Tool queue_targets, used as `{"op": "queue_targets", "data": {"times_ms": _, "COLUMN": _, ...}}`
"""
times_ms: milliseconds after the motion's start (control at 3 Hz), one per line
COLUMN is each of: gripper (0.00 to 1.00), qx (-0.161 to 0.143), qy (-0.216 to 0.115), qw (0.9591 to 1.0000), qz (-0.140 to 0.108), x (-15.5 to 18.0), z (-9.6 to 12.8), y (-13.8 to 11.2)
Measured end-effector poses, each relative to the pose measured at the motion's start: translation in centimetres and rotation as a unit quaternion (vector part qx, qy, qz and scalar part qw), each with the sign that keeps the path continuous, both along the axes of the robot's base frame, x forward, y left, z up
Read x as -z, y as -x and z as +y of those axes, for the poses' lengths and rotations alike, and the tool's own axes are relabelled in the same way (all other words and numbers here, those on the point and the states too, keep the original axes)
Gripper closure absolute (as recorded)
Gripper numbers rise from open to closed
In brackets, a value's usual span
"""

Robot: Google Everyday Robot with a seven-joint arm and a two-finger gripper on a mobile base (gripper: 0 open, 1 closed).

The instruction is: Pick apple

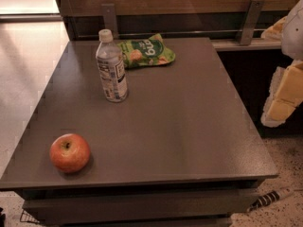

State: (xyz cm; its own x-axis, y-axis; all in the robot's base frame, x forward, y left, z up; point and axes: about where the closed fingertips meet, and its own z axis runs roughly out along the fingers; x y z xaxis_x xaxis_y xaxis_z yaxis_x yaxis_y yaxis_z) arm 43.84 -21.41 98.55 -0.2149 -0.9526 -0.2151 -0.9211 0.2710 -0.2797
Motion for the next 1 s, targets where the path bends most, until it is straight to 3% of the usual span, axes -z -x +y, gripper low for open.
{"op": "queue_targets", "data": {"times_ms": 333, "gripper": 0.00, "qx": 0.000, "qy": 0.000, "qw": 1.0000, "qz": 0.000, "x": 0.0, "z": 0.0, "y": 0.0}}
{"op": "queue_targets", "data": {"times_ms": 667, "gripper": 0.00, "qx": -0.020, "qy": -0.057, "qw": 0.9982, "qz": -0.004, "x": 1.8, "z": 2.6, "y": -0.3}}
{"op": "queue_targets", "data": {"times_ms": 1000, "gripper": 0.00, "qx": -0.052, "qy": -0.140, "qw": 0.9887, "qz": -0.009, "x": 3.6, "z": 6.6, "y": -0.7}}
